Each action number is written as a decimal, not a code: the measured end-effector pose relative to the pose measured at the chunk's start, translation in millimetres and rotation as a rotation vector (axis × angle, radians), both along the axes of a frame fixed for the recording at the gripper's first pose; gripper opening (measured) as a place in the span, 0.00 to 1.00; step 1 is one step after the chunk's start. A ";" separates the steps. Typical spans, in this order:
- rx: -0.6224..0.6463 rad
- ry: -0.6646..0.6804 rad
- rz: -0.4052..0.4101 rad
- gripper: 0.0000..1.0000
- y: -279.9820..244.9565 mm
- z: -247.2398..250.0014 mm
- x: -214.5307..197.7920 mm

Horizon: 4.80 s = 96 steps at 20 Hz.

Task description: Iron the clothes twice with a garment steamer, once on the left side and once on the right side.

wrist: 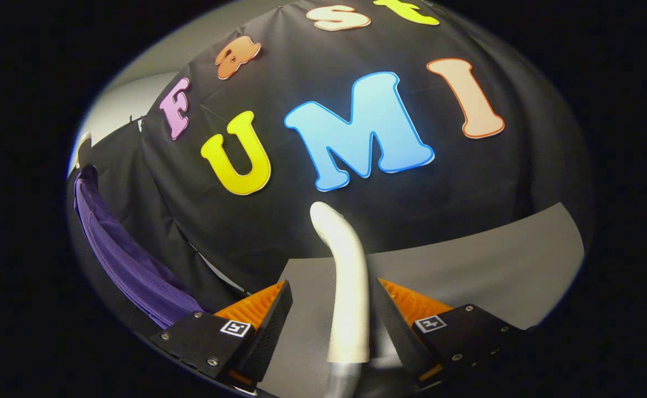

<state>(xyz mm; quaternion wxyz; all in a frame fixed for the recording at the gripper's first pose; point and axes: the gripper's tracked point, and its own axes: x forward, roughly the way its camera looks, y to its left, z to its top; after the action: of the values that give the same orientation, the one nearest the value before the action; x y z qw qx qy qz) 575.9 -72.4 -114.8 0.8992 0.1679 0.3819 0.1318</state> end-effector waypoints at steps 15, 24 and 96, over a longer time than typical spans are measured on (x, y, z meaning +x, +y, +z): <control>0.482 0.291 -0.043 0.40 17.8 -37.2 -7.4; 0.327 0.054 -0.001 0.37 7.5 14.5 -55.5; -0.209 -0.754 0.077 0.37 291.4 213.1 -245.1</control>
<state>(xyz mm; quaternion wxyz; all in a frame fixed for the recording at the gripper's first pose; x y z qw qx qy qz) 330.9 218.9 98.3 0.9831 0.0008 0.0421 0.1784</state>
